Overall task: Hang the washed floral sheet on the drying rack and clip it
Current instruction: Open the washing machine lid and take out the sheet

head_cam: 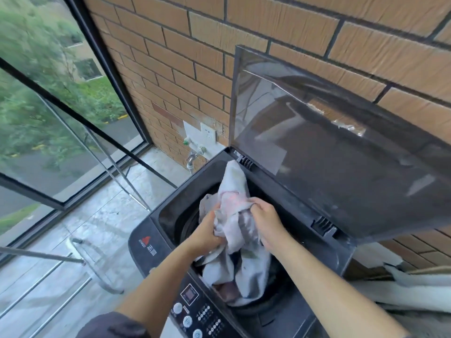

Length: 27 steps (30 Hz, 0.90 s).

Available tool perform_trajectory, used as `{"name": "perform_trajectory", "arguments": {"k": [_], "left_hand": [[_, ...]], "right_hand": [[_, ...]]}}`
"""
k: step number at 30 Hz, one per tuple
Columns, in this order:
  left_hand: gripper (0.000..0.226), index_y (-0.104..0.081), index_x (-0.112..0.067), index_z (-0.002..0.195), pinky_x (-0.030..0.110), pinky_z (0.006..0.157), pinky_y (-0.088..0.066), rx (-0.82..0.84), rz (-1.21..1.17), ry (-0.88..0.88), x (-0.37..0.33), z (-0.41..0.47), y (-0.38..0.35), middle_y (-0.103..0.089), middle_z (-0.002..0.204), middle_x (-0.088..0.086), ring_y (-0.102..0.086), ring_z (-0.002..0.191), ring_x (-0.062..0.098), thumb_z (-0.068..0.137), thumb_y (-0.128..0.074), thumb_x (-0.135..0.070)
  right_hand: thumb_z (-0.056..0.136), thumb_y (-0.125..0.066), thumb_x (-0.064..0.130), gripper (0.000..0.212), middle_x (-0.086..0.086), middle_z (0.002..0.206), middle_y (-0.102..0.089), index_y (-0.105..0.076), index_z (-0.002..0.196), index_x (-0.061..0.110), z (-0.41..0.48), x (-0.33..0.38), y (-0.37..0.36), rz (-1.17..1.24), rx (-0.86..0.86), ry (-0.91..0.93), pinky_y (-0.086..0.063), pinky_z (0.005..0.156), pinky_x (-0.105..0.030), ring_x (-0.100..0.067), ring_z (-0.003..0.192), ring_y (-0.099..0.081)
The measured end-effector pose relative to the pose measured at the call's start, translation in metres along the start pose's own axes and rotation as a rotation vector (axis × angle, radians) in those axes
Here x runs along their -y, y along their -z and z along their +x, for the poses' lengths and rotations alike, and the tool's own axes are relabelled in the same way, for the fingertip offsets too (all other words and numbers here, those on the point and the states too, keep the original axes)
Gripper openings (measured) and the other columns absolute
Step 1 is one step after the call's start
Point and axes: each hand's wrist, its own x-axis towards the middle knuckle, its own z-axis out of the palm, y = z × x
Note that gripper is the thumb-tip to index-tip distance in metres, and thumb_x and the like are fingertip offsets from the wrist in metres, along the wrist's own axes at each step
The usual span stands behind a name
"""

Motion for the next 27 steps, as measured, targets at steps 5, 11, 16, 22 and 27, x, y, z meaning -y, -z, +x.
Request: {"name": "perform_trajectory", "arguments": {"k": [5, 11, 16, 22, 27], "left_hand": [[0.015, -0.06, -0.02, 0.082, 0.009, 0.063, -0.045, -0.154, 0.022, -0.005, -0.042, -0.005, -0.004, -0.058, 0.075, -0.008, -0.051, 0.067, 0.003, 0.087, -0.058, -0.006], [0.014, -0.065, -0.008, 0.087, 0.046, 0.081, -0.048, -0.206, -0.425, -0.082, -0.109, -0.021, 0.014, -0.062, 0.088, 0.022, -0.058, 0.085, 0.027, 0.078, -0.059, -0.017], [0.026, -0.055, 0.006, 0.097, 0.049, 0.084, -0.046, -0.183, -0.575, -0.07, -0.136, -0.034, 0.026, -0.059, 0.093, 0.023, -0.055, 0.089, 0.034, 0.08, -0.059, -0.014], [0.013, -0.057, -0.003, 0.095, 0.046, 0.091, -0.049, -0.137, -0.648, -0.129, -0.16, -0.046, 0.029, -0.062, 0.093, 0.017, -0.062, 0.086, 0.024, 0.095, -0.044, 0.001], [0.009, -0.058, -0.005, 0.093, 0.038, 0.085, -0.052, -0.19, -0.57, -0.151, -0.157, -0.05, 0.048, -0.065, 0.085, 0.011, -0.062, 0.082, 0.023, 0.094, -0.05, -0.002]], "right_hand": [[0.092, -0.039, -0.003, 0.033, 0.003, 0.077, -0.063, -0.063, 0.079, 0.016, -0.027, 0.07, 0.013, -0.021, 0.203, 0.218, -0.044, 0.068, -0.016, -0.005, 0.074, -0.056], [0.096, -0.051, 0.018, 0.019, 0.002, 0.115, -0.061, -0.058, 0.113, 0.018, -0.037, 0.059, 0.029, -0.055, 0.149, 0.176, -0.038, 0.086, -0.018, -0.006, 0.104, -0.054], [0.069, -0.077, 0.04, 0.066, 0.017, 0.116, -0.064, -0.052, 0.128, 0.027, -0.051, 0.045, 0.027, -0.111, 0.315, 0.051, -0.043, 0.101, -0.027, 0.002, 0.11, -0.056], [0.064, -0.075, 0.031, 0.018, 0.013, 0.067, -0.061, -0.058, 0.066, 0.038, -0.048, 0.042, 0.0, -0.34, 0.1, 0.108, -0.051, 0.069, -0.029, -0.006, 0.07, -0.06], [0.079, -0.067, 0.004, 0.022, 0.003, 0.058, -0.055, -0.055, 0.062, 0.013, -0.056, 0.056, 0.006, -0.207, -0.005, 0.082, -0.04, 0.05, -0.021, -0.009, 0.053, -0.051]]}}
